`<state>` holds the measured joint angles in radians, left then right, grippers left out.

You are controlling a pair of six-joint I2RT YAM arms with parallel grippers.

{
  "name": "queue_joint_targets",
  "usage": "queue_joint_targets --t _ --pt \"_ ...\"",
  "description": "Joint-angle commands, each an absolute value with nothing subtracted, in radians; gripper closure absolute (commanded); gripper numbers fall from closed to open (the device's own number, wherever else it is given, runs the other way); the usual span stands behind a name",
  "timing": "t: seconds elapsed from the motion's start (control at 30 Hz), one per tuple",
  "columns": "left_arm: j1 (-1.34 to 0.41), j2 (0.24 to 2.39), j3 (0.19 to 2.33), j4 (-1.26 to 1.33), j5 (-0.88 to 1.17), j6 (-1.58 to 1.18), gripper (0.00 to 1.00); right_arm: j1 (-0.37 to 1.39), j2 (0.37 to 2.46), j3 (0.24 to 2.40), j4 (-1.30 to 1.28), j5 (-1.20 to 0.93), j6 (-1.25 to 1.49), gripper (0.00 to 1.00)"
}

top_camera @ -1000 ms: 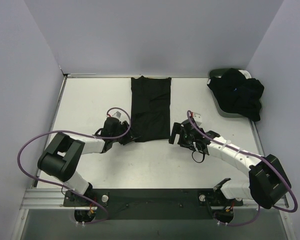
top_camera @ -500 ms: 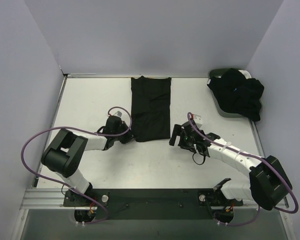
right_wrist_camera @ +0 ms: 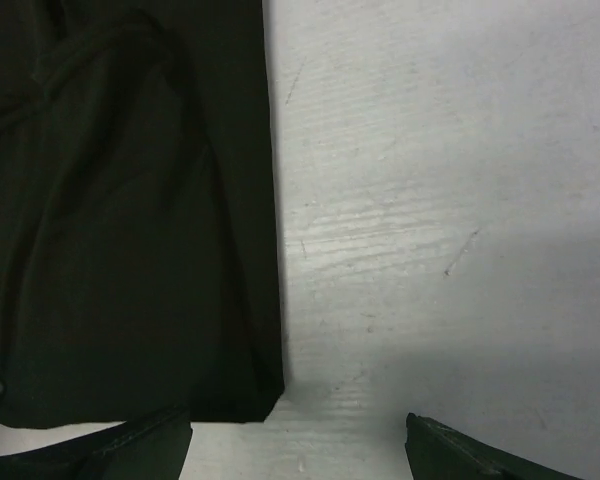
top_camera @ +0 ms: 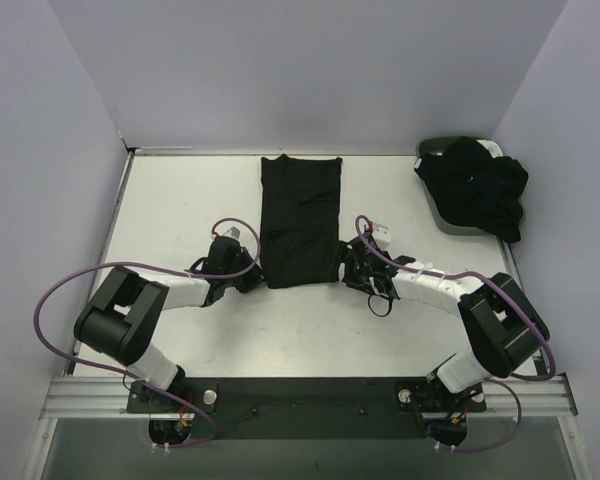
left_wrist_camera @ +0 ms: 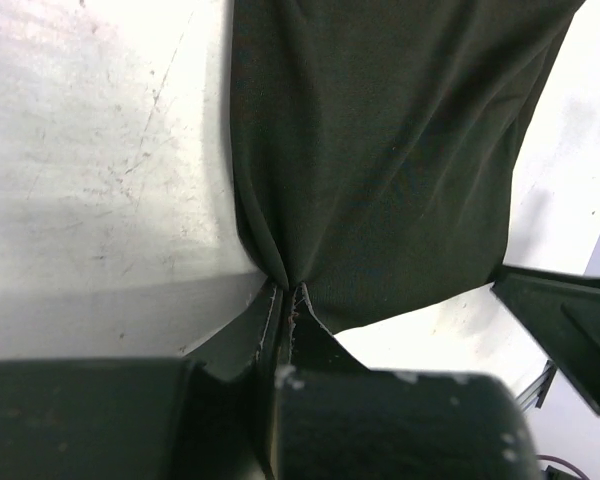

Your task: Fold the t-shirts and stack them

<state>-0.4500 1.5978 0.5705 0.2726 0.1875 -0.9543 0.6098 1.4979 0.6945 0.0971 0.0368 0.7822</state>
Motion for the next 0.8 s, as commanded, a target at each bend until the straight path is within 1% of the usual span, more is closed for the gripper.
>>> queue_joint_targets --t 0.0,0.07,0.13,0.33,0.37,0.53,0.63,0.73,0.77 --pt "-0.456 1.609 0.512 0.109 0.144 -0.905 1.0 0.615 1.551 0.727 0.156 0.048 0.816 0.14" --pt "-0.456 1.612 0.5 0.115 0.146 -0.907 1.0 0.618 1.574 0.735 0.161 0.041 0.819 0.16" --pt "-0.456 1.618 0.495 0.121 0.146 -0.907 1.0 0.626 1.586 0.742 0.164 0.04 0.822 0.2" --pt "-0.456 1.64 0.499 0.13 0.146 -0.907 1.0 0.638 1.614 0.753 0.163 0.032 0.831 0.35" --pt "-0.456 1.64 0.499 0.13 0.146 -0.905 1.0 0.64 1.617 0.75 0.167 0.028 0.836 0.39" --pt "-0.454 1.643 0.5 0.133 0.144 -0.907 1.0 0.653 1.629 0.744 0.175 0.035 0.844 0.46" --pt "-0.454 1.644 0.494 0.141 0.149 -0.91 1.0 0.653 1.641 0.741 0.187 0.031 0.848 0.53" --pt "-0.454 1.644 0.485 0.144 0.147 -0.91 1.0 0.655 1.654 0.741 0.196 0.026 0.854 0.65" --pt "-0.454 1.646 0.483 0.146 0.149 -0.91 1.0 0.655 1.655 0.739 0.196 0.025 0.856 0.71"
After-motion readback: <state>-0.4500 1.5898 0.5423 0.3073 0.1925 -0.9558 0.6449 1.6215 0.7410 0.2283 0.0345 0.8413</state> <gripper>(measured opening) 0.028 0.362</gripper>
